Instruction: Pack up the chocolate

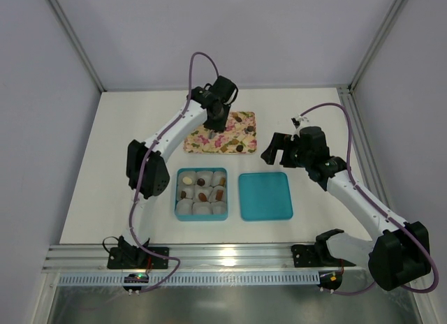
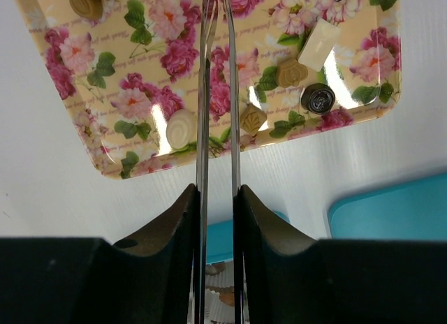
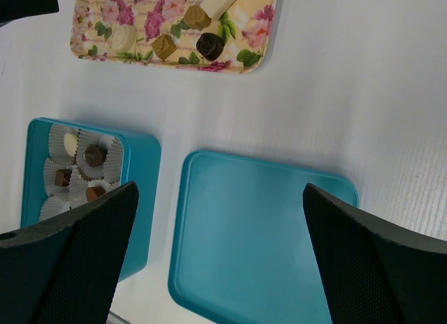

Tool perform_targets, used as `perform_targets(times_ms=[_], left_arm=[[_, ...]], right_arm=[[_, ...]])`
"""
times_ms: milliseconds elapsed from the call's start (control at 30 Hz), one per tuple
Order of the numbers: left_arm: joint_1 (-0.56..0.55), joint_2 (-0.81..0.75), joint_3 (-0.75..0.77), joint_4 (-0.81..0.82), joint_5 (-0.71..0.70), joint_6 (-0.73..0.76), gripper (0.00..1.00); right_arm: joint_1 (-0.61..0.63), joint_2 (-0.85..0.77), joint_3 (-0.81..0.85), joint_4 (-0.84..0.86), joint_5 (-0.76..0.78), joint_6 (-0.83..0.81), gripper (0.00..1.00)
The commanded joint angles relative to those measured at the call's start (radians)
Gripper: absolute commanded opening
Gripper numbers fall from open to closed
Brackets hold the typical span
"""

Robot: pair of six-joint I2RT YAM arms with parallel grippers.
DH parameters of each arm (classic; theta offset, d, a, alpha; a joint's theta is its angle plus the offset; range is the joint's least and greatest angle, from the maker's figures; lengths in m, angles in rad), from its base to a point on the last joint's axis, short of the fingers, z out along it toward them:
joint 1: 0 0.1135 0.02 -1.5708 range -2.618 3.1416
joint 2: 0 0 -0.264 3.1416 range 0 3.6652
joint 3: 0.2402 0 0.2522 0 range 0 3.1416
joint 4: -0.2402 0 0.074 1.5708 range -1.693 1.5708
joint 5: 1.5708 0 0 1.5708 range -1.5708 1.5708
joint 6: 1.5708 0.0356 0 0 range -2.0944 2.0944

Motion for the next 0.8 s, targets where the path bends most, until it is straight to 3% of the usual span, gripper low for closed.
perform_targets(times_ms=[0,267,767], left_arm=[[0.004,-0.061,-0.014,-0.002,-0.002,0.001,0.29],[0.004,-0.153,-0.113,-0.003,0.030,-0.005,0.42],[-0.038,-0.254,-0.259,-0.073,0.085,0.021,0.43]], right_arm=[[0.002,-0.008,0.005,0.030,0.005,-0.006,1.00],[0.003,-0.005,0.001,0.033,0.004,-0.004,1.00],[0.003,-0.019,-0.008,0.041,-0.001,0.005,1.00]])
